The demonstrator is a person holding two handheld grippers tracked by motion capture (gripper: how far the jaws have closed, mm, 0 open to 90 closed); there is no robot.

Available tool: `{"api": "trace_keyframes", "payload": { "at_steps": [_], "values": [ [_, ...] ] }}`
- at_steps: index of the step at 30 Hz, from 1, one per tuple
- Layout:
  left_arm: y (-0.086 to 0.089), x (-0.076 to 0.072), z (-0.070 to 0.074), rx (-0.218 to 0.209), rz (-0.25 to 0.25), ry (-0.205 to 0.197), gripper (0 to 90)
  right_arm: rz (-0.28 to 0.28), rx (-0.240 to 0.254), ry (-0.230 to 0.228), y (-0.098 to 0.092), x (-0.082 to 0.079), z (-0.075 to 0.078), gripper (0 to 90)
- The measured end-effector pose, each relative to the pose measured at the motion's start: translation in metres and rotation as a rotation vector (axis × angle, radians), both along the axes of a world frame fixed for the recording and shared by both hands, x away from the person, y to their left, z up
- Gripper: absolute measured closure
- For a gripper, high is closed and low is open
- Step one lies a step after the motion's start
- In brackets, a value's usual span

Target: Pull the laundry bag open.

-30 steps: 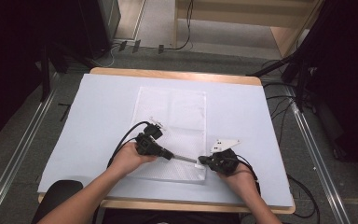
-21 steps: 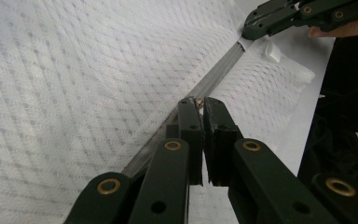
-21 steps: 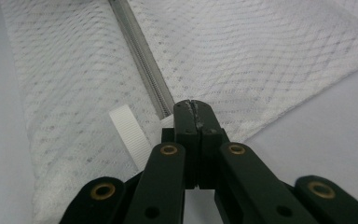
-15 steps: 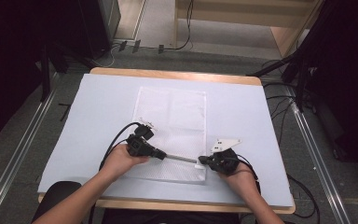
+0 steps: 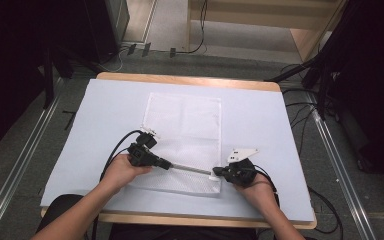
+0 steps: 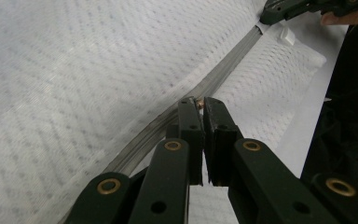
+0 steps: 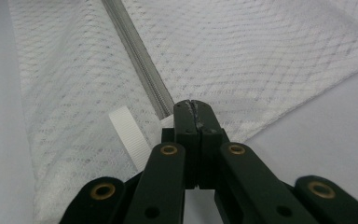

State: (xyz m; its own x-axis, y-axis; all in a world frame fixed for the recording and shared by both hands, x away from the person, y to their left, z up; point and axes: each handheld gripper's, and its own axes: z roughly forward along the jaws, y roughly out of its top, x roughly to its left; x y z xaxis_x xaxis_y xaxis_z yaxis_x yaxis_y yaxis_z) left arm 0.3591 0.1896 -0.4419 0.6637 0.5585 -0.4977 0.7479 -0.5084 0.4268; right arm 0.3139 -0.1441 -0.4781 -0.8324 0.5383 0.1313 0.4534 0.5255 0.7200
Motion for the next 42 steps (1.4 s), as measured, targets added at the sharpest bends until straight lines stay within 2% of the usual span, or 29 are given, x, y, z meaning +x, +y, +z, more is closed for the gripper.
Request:
{"api": "trace_keyframes", "payload": {
  "at_steps": [9,11,12,17,22,25,26,28,34,37,41,42],
  "values": [
    [0.02,0.0,0.003,-0.032,0.031,0.017,88.2,0.006,0.002,0.0,0.0,0.001,0.0,90.0],
    [0.024,-0.001,0.003,-0.024,0.049,0.015,88.2,0.005,0.001,0.0,0.0,0.001,0.0,90.0],
    [0.026,-0.001,0.003,-0.022,0.041,0.018,88.2,0.003,-0.002,0.002,0.0,0.0,0.0,90.0],
    [0.038,-0.003,0.004,-0.012,0.062,0.024,88.2,0.012,-0.008,0.005,0.0,0.001,0.001,90.0],
    [0.047,-0.004,0.006,0.029,0.067,0.013,88.1,0.019,-0.01,0.006,0.0,0.002,0.001,90.0],
    [0.051,-0.004,0.006,0.03,0.068,0.014,88.1,0.021,-0.01,0.009,0.0,0.003,0.001,90.0],
    [0.052,-0.005,0.006,0.048,0.077,0.005,88.2,0.021,-0.01,0.009,0.0,0.003,0.001,90.0],
    [0.056,-0.004,0.006,0.05,0.08,0.005,88.1,0.02,-0.009,0.007,0.0,0.003,0.001,90.0],
    [0.078,-0.005,0.008,0.042,0.138,0.012,88.2,0.025,-0.006,0.007,0.0,0.003,0.001,90.0],
    [0.092,-0.006,0.01,0.044,0.177,0.0,88.1,0.027,-0.006,0.016,0.0,0.004,0.001,90.0],
    [0.104,-0.007,0.008,0.073,0.205,0.002,88.1,0.026,-0.007,0.026,-0.001,0.005,0.001,90.0],
    [0.107,-0.006,0.008,0.067,0.209,0.009,88.1,0.027,-0.008,0.024,-0.001,0.005,0.001,90.0]
  ]
}}
